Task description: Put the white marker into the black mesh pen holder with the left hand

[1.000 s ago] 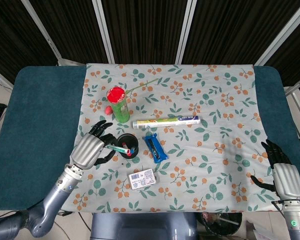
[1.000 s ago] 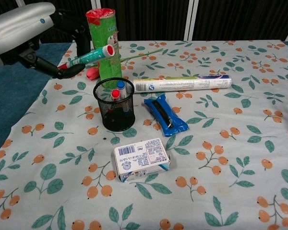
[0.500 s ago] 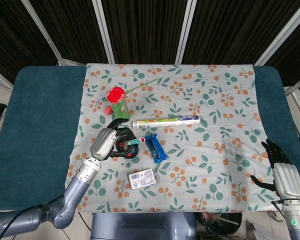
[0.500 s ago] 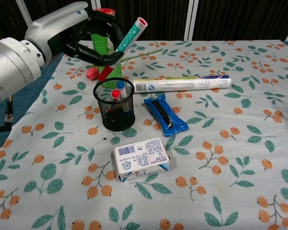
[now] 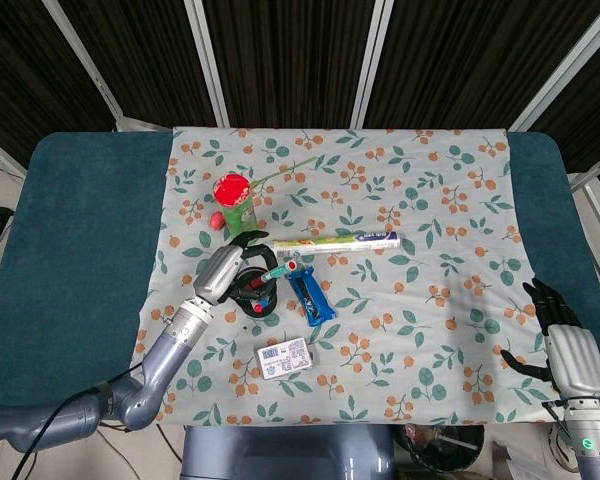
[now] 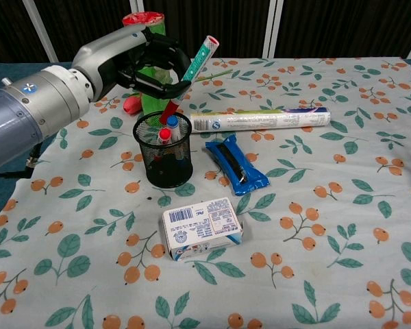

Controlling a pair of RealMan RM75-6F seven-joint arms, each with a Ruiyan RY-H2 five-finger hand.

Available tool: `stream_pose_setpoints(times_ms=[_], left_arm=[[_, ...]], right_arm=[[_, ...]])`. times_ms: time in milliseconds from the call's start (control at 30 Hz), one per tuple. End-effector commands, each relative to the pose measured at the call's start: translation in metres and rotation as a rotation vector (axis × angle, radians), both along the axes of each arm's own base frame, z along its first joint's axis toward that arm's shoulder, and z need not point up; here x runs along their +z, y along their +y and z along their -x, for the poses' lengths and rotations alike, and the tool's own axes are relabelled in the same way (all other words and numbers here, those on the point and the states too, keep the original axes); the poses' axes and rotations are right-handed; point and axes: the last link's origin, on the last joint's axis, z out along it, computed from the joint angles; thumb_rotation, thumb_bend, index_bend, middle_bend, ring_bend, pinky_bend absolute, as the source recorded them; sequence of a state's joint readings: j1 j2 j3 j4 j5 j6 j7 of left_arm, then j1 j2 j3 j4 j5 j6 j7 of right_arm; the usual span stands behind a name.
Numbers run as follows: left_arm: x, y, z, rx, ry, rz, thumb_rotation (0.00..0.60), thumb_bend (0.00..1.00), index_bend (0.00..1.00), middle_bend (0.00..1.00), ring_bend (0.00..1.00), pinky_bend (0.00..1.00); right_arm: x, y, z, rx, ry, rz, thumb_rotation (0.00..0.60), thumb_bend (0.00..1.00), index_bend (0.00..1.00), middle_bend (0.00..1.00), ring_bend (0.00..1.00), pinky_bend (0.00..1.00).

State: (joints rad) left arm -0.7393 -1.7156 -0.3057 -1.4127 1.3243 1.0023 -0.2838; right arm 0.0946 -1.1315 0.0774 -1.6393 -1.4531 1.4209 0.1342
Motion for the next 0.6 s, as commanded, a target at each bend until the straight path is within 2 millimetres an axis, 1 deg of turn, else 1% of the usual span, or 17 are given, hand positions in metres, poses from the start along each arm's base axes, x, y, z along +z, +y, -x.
stream_pose_setpoints(times_ms=[33, 233, 433, 467, 500, 600], left_arm=[[-0.007, 0.005, 0.0, -0.004, 0.004, 0.019, 0.6, 0.36, 0.54, 0.5, 0.13, 0.13], [-0.016, 0.008, 0.006, 0.006, -0.004, 0.048, 0.6, 0.36, 0.51, 0.46, 0.13, 0.13], [-0.023, 0.007, 0.025, 0.038, -0.005, 0.073, 0.6, 0.36, 0.47, 0.41, 0.12, 0.12], [-0.024, 0.005, 0.035, 0.057, 0.001, 0.088, 0.6, 0.36, 0.46, 0.39, 0.11, 0.12], [-0.024, 0.003, 0.039, 0.06, 0.002, 0.094, 0.6, 0.36, 0.44, 0.38, 0.11, 0.12], [-0.024, 0.001, 0.044, 0.058, -0.003, 0.101, 0.6, 0.36, 0.41, 0.35, 0.1, 0.11]], right_arm=[[0.0, 0.0, 0.0, -0.001, 0.0, 0.002, 0.6, 0.26, 0.04, 0.0, 0.0, 0.18], [0.0, -0.001, 0.0, -0.005, 0.002, 0.006, 0.6, 0.26, 0.04, 0.0, 0.0, 0.18], [0.0, -0.001, 0.0, -0.005, 0.005, 0.009, 0.6, 0.26, 0.04, 0.0, 0.0, 0.18], [0.0, -0.001, 0.0, -0.003, 0.007, 0.009, 0.6, 0.26, 0.04, 0.0, 0.0, 0.18], [0.0, -0.001, -0.001, -0.003, 0.009, 0.01, 0.6, 0.26, 0.04, 0.0, 0.0, 0.18], [0.0, -0.001, -0.001, -0.002, 0.01, 0.011, 0.6, 0.26, 0.05, 0.0, 0.0, 0.18]])
